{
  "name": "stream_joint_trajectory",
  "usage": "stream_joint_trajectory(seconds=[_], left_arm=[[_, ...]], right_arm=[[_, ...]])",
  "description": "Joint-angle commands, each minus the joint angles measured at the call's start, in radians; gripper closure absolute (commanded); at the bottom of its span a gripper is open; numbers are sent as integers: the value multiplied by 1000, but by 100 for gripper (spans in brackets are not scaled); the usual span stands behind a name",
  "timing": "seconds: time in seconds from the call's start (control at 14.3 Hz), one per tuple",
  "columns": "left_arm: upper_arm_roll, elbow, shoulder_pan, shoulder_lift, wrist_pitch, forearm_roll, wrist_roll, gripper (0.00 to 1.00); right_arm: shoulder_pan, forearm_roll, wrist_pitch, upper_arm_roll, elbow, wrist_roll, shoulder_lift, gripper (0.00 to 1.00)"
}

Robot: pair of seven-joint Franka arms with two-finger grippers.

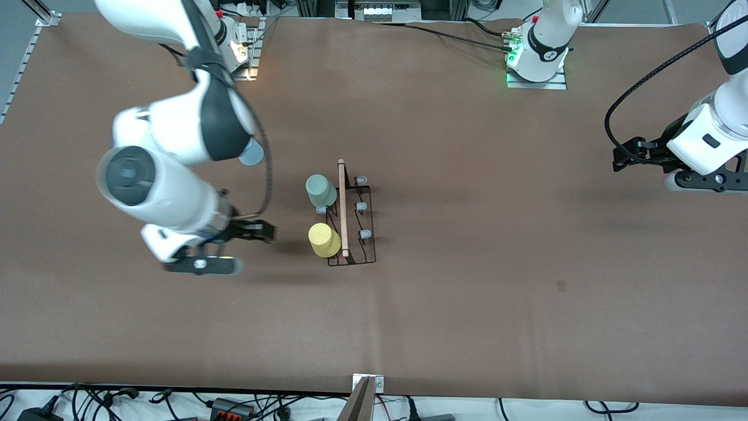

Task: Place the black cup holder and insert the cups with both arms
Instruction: 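Open the right gripper and withdraw it from the rack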

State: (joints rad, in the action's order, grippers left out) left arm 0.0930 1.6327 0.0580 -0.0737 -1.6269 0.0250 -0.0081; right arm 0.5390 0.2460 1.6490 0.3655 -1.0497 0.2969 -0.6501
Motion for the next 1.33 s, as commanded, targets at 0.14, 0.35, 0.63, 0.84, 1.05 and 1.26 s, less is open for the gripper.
stream_joint_trajectory(seconds=[0.14, 0.35, 0.63, 0.84, 1.05, 1.26], left_arm=[[-1, 15, 6, 15, -2, -14, 25, 0], [-1, 15, 6, 14, -4, -14, 25, 0], [-1, 16, 5, 14, -2, -14, 25, 0], [-1, 16, 6, 14, -2, -14, 25, 0], [-1, 16, 5, 14, -4, -14, 25, 0], [-1, 16, 6, 14, -2, -14, 25, 0]], right_arm=[[-74, 10, -47, 56, -18, -134, 55, 0], [-151, 13, -47, 41, -20, -153, 76, 0], [-174, 3, -48, 24, -35, -150, 107, 0], [-359, -124, -31, -188, -130, -147, 217, 0], [-555, -223, -32, -367, -232, -171, 326, 0], [-608, -214, -44, -364, -323, -277, 397, 0]])
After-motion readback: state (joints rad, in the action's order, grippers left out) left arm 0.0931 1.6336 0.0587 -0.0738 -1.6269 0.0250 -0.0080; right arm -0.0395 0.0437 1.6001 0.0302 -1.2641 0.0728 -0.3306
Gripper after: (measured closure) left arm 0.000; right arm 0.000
